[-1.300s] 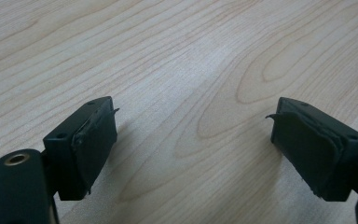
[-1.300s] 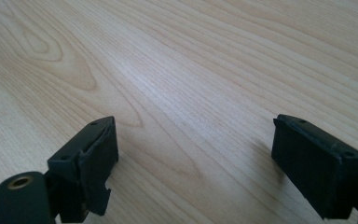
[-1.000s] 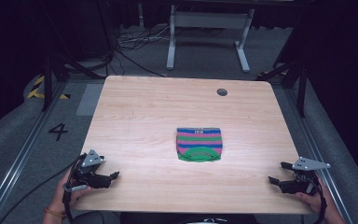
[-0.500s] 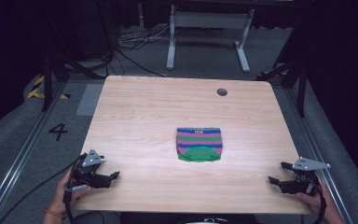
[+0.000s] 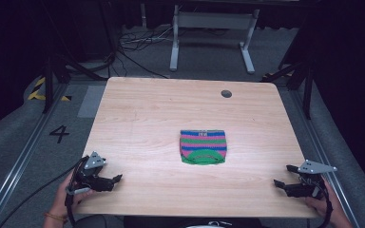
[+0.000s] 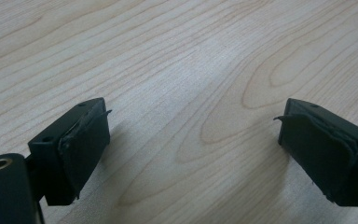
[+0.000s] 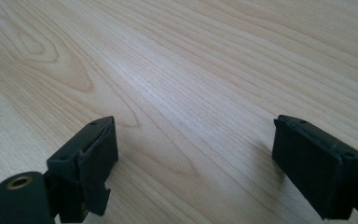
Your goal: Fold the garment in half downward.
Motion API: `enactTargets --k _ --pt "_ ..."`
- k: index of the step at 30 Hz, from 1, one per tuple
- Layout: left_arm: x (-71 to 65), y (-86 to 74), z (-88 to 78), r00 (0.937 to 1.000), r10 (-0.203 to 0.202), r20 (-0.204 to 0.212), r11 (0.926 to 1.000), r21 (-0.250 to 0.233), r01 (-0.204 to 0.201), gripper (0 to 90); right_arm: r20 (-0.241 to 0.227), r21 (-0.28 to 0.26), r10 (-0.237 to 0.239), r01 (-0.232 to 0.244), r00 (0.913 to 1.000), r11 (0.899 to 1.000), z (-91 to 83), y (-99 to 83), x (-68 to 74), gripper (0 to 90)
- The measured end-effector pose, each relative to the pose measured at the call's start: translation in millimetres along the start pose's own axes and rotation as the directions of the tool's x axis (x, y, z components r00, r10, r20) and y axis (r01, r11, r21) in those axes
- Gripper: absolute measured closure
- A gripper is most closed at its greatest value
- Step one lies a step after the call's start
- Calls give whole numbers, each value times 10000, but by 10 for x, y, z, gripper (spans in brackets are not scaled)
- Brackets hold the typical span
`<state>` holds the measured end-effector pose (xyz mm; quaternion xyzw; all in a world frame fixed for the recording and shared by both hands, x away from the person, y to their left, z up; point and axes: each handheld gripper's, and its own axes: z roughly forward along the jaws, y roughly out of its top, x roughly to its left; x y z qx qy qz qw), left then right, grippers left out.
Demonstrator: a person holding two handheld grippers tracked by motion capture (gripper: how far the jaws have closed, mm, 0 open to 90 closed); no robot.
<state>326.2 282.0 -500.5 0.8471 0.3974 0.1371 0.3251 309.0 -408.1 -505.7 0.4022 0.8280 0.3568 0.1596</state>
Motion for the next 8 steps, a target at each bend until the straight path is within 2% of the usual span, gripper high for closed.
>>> enactTargets --k 6,7,8 --pt "-1 0 1 10000 -26 -3 10000 20 26 81 141 102 152 -153 9998 9998 9 6 -2 88" --pt "0 2 1 10000 -17 1 10000 26 17 80 343 233 325 -333 9989 9992 28 14 -11 31" --pt "0 3 2 10000 -27 -3 10000 31 27 77 414 302 424 -437 9982 9986 35 17 -14 12"
